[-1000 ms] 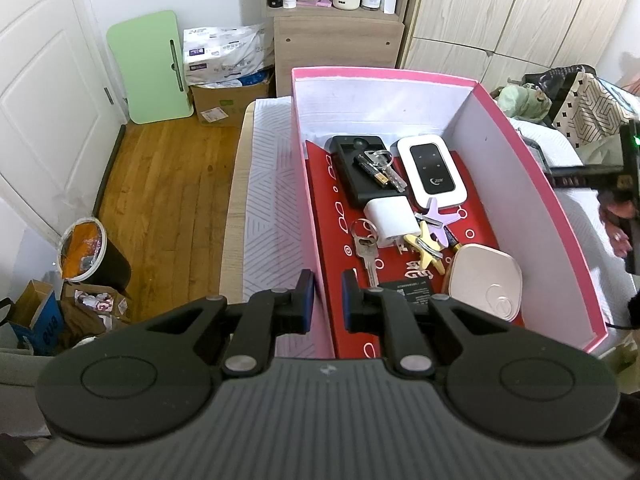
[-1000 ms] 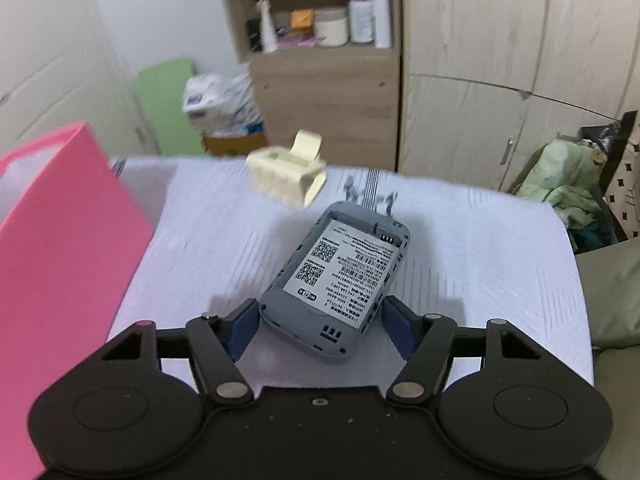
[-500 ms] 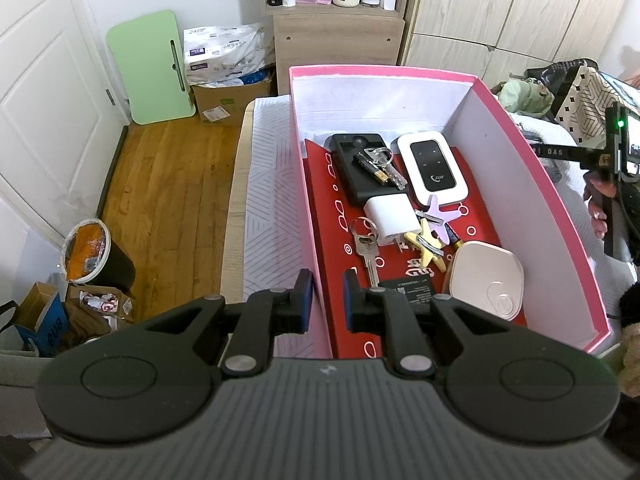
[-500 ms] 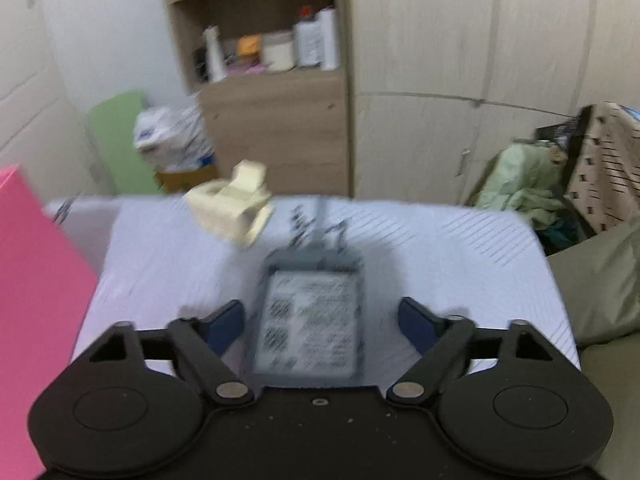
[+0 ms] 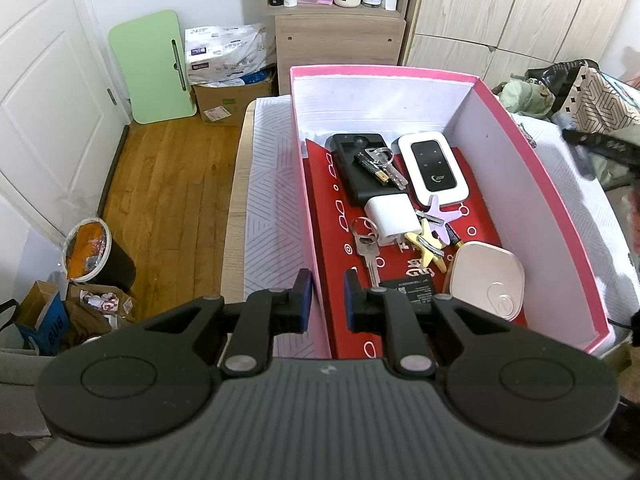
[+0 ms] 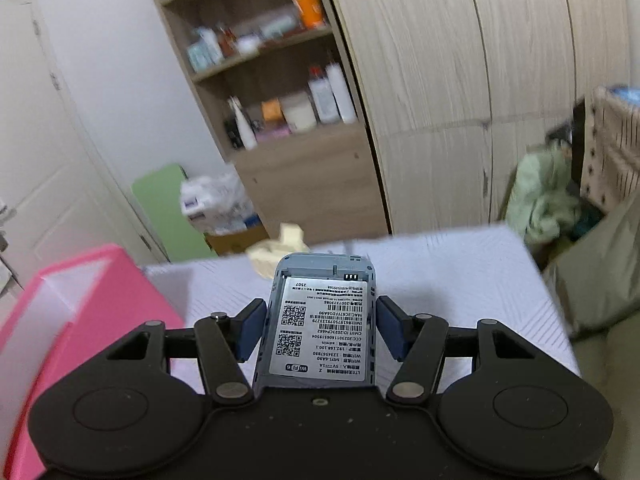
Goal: Organize rigid objects
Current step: 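Carry the grey case into the box and release it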
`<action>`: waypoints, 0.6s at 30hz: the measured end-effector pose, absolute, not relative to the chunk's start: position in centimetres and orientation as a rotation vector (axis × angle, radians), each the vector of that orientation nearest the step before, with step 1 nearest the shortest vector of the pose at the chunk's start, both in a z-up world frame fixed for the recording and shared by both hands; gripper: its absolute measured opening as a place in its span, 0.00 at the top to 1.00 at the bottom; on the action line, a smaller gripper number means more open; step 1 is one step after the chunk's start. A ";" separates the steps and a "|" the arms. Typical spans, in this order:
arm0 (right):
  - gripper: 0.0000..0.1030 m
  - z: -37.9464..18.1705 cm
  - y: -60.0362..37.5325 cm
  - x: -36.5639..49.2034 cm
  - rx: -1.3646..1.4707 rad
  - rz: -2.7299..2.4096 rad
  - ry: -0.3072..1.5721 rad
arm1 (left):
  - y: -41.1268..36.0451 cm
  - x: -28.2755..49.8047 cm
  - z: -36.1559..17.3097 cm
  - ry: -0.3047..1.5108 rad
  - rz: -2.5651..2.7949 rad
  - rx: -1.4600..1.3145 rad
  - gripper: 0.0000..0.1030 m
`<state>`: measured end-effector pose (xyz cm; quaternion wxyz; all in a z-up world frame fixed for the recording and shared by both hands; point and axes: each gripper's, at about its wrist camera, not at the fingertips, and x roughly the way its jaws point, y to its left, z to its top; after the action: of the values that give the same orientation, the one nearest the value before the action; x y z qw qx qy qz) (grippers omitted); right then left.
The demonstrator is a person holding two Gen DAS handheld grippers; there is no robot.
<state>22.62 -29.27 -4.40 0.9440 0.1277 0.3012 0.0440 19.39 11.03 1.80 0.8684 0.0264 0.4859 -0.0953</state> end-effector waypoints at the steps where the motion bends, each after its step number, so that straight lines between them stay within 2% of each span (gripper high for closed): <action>1: 0.37 -3.4 -29.0 22.1 0.251 0.102 0.592 | 11.0 19.4 1.8 1.016 -0.200 0.054 0.86; 8: 0.37 2.7 -24.1 19.1 0.210 0.435 0.531 | 11.5 19.3 1.7 1.010 -0.204 0.035 0.86; 12: 0.37 3.2 -19.3 19.7 0.209 0.696 0.636 | 11.6 19.3 1.7 1.008 -0.206 0.026 0.86; 18: 0.37 0.6 -12.2 21.2 0.149 0.962 0.830 | 12.1 19.2 1.7 1.005 -0.217 -0.006 0.86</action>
<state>21.17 -12.15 0.55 0.8023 0.0698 0.3873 0.4488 19.22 12.11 1.67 0.8708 -0.0027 0.4806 -0.1038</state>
